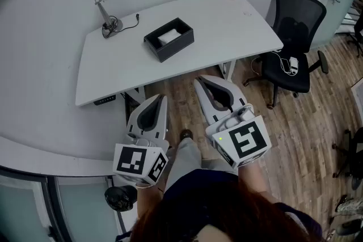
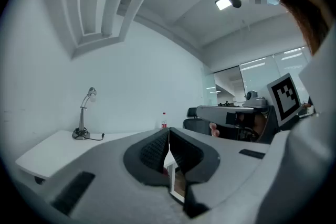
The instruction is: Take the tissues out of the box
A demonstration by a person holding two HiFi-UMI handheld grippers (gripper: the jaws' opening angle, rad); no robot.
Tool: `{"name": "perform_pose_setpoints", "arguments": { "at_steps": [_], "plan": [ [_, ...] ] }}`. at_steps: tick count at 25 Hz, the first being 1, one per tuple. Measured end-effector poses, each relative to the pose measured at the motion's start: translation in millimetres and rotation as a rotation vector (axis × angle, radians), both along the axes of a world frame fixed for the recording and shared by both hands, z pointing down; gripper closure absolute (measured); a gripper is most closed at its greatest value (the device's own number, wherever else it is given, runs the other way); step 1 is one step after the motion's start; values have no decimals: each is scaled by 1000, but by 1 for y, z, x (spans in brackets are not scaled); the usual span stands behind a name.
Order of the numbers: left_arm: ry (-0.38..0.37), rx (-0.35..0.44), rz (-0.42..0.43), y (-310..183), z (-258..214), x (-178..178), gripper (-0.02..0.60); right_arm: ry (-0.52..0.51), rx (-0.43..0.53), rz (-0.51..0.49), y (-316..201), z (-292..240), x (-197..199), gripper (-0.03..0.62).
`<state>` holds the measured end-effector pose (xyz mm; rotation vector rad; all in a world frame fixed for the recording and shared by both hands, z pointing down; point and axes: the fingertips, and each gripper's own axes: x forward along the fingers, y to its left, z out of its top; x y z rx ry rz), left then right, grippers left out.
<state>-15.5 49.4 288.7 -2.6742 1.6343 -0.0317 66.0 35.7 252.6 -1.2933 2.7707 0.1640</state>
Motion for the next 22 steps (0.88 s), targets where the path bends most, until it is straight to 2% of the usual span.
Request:
{"name": "perform_pose_setpoints", "arguments": {
  "at_steps": [12,22],
  "plan": [
    [5,-8,5,-30,2,-10,560,-38,-43,0,-31,3,-10,577],
    [15,-24,-10,-60,5,-25,560,-20,-51,11,-67,6,-23,577]
  ]
}}
